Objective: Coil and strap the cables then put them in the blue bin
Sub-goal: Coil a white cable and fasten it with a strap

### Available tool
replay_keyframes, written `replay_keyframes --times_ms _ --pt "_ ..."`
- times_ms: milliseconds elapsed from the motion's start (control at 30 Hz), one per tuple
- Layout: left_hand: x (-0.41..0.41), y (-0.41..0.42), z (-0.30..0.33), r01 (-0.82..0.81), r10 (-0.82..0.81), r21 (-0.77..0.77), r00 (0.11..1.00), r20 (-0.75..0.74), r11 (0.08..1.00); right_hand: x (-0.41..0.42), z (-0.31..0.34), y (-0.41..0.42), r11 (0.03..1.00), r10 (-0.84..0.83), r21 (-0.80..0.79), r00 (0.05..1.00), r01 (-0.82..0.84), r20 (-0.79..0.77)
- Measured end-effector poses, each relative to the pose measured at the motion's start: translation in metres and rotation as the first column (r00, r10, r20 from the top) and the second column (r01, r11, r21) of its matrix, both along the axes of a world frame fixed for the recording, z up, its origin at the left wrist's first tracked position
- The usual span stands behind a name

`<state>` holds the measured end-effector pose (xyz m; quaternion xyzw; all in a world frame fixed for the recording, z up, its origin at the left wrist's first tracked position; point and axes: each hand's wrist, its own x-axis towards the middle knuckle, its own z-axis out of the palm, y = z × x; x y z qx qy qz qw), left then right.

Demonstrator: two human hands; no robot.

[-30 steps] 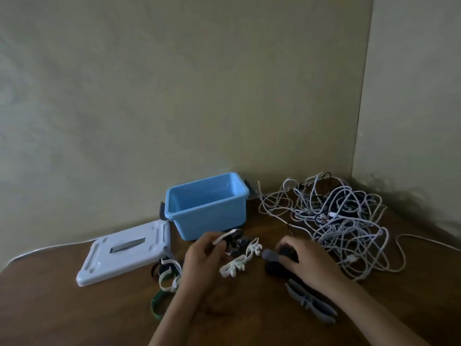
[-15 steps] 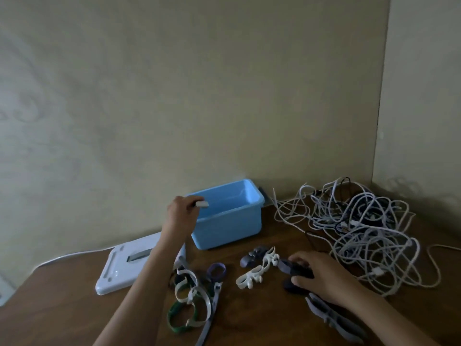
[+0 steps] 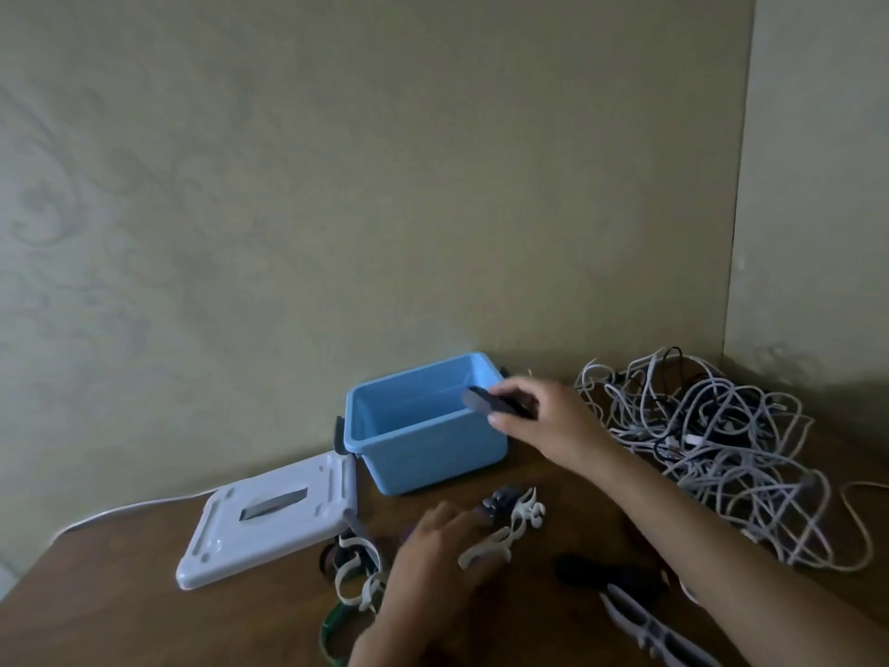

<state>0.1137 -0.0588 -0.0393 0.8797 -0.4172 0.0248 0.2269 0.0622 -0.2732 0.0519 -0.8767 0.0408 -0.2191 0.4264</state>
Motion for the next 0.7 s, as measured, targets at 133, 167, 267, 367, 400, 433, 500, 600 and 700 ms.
replay_keyframes --times_ms 133,167,267,367,400,433,500,600,700 --pt "-0.006 0.001 -0.009 0.011 -0.010 0.042 1.000 -0.021 0.999 0.064 0.040 0.014 0.996 0.046 -0.075 0.998 -0.042 0.053" --pt "-0.007 0.001 -0.010 0.008 -0.007 0.042 1.000 -0.017 0.999 0.078 0.046 0.018 0.991 0.060 -0.122 0.997 -0.054 0.042" --pt "-0.009 0.000 -0.010 0.001 -0.001 0.030 1.000 0.011 1.000 0.104 0.049 0.026 0.951 0.050 -0.302 0.997 -0.067 -0.066" --pt "-0.006 0.004 -0.010 0.007 -0.006 -0.010 1.000 0.019 1.000 0.097 0.029 0.025 0.946 0.063 -0.311 0.994 -0.087 -0.086" --pt "-0.006 0.005 -0.008 0.001 -0.001 -0.025 1.000 0.020 1.000 0.089 0.021 0.023 0.946 0.068 -0.312 0.995 -0.089 -0.077" --pt "-0.006 0.007 -0.005 -0.005 0.005 -0.046 1.000 0.018 0.999 0.079 0.012 0.020 0.944 0.066 -0.319 0.996 -0.083 -0.061" --pt "-0.005 0.011 0.002 -0.008 0.009 -0.089 1.000 0.016 0.996 0.051 -0.002 0.012 0.939 0.046 -0.338 0.998 -0.058 -0.043" --pt "-0.001 0.021 0.021 0.017 -0.013 -0.155 0.999 0.031 0.988 -0.002 -0.018 0.003 0.934 -0.011 -0.356 0.998 -0.013 -0.066" --pt "0.007 0.028 0.046 -0.016 0.028 -0.245 0.999 0.045 0.969 -0.059 -0.030 -0.004 0.923 -0.060 -0.381 0.953 -0.061 -0.298"
